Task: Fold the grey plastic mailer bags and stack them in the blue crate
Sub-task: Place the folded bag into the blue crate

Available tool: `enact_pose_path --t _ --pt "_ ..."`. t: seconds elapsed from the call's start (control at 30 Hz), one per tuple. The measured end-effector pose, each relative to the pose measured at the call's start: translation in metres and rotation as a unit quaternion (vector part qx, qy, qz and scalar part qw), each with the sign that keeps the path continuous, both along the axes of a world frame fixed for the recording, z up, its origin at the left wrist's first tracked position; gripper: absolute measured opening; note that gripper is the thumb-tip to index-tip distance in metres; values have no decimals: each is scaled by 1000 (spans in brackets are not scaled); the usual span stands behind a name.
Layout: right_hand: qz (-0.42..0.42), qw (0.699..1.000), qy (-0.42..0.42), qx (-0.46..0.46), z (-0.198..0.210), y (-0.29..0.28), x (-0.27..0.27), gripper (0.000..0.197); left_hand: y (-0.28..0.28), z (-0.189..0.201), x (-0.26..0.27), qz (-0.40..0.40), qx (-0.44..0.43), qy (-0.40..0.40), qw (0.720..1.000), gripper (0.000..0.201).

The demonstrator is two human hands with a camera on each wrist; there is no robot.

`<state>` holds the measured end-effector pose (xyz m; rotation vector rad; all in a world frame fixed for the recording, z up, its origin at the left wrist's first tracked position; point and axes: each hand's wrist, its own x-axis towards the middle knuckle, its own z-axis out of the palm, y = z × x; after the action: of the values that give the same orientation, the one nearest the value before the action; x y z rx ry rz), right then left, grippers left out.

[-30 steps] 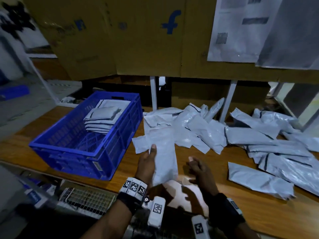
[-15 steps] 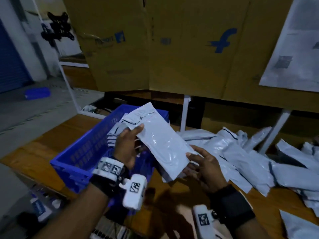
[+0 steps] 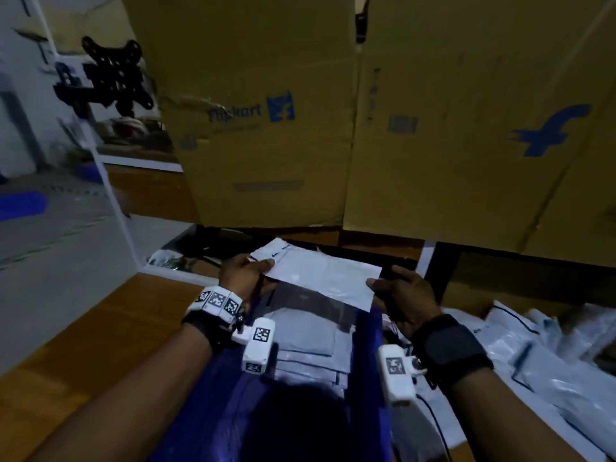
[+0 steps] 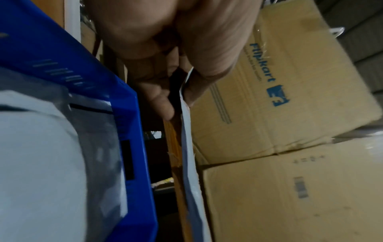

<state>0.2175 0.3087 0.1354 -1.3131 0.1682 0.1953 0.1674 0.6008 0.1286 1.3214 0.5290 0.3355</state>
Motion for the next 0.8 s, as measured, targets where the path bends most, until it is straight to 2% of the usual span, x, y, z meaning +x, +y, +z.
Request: enact_pose_path --t 0.1,0.2,0.27,0.33,0.43,0.5,0.57,0.63,0.7,0.8 --pt "-12 996 -20 -88 -2 18 27 70 16 -10 13 6 46 84 995 18" --pt "1 989 -16 -150 -13 29 56 67 34 -12 25 -17 88 134 987 19" --pt "-5 980 -14 -199 -21 34 69 65 49 -16 36 -47 181 165 969 26" --pt "-3 970 -11 -244 -31 36 81 61 62 -19 44 -74 274 196 939 28" --pt "2 958 4 -285 -44 39 92 46 74 -21 51 -98 344 207 911 26" --pt "18 947 7 -321 -49 41 96 40 74 -19 50 -107 360 197 906 26" --pt "20 941 12 -337 -53 43 99 25 77 -19 53 -108 366 189 905 15" --pt "10 934 3 -358 -55 47 100 22 79 -25 54 -97 360 193 908 6" --pt "5 919 -9 -395 -55 53 99 18 81 -30 56 -92 351 200 910 12" --pt "8 900 -8 -435 -56 60 98 25 82 -34 58 -95 352 196 910 22"
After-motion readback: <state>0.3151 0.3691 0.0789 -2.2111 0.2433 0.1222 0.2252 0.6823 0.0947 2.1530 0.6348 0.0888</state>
